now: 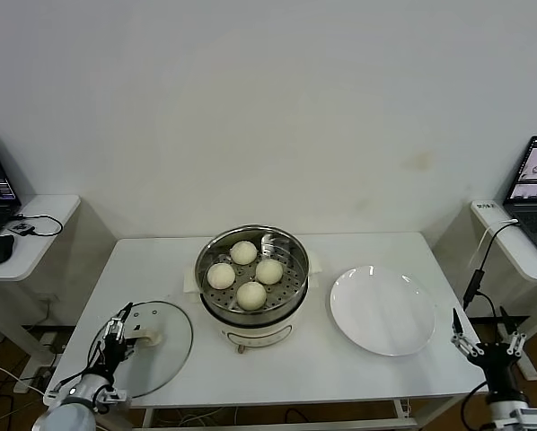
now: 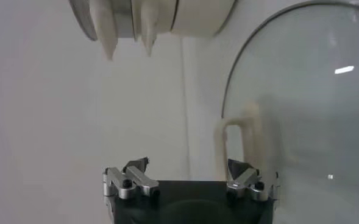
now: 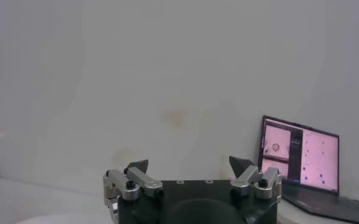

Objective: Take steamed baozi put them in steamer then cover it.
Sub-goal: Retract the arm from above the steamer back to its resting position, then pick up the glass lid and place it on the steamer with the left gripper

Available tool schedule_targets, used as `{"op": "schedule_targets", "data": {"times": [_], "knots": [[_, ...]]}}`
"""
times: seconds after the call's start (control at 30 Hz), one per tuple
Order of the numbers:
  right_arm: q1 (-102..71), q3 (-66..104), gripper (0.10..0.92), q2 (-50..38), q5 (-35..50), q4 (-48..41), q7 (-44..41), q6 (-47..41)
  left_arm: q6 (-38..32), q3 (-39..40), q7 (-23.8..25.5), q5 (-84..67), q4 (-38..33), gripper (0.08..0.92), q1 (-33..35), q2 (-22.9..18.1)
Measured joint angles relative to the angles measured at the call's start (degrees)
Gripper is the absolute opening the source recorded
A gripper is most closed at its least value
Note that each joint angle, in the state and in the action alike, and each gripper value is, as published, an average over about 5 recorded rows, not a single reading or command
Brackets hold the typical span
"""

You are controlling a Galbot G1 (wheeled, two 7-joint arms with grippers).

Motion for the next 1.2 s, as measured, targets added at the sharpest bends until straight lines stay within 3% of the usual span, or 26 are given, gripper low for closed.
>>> {"op": "schedule_targets", "data": {"times": [0.2, 0.87, 0.97, 1.2], "knots": [[-0.05, -0.41, 0.823, 0.11, -0.31, -0.20, -0.21, 0.10, 0.06, 0.32, -0.17, -0.13, 2.11, 0.772, -1.39, -0.24], [0.28, -1.13, 0.823, -0.02, -0.28, -0.23, -0.40, 0.22, 0.66, -1.01, -1.41, -2.86, 1.34, 0.201, -0.46, 0.27], [0.30, -1.33, 0.823, -0.14, -0.23, -0.35, -0.49, 0.29, 1.12, -1.65, -1.30, -3.56, -0.21, 0.160, 0.19, 0.71], [0.52, -1.88, 0.823, -0.66, 0.24, -0.65, -0.72, 0.04, 3.21, -3.74, 0.14, -5.67, -5.47, 0.156, 1.43, 2.37]]}}
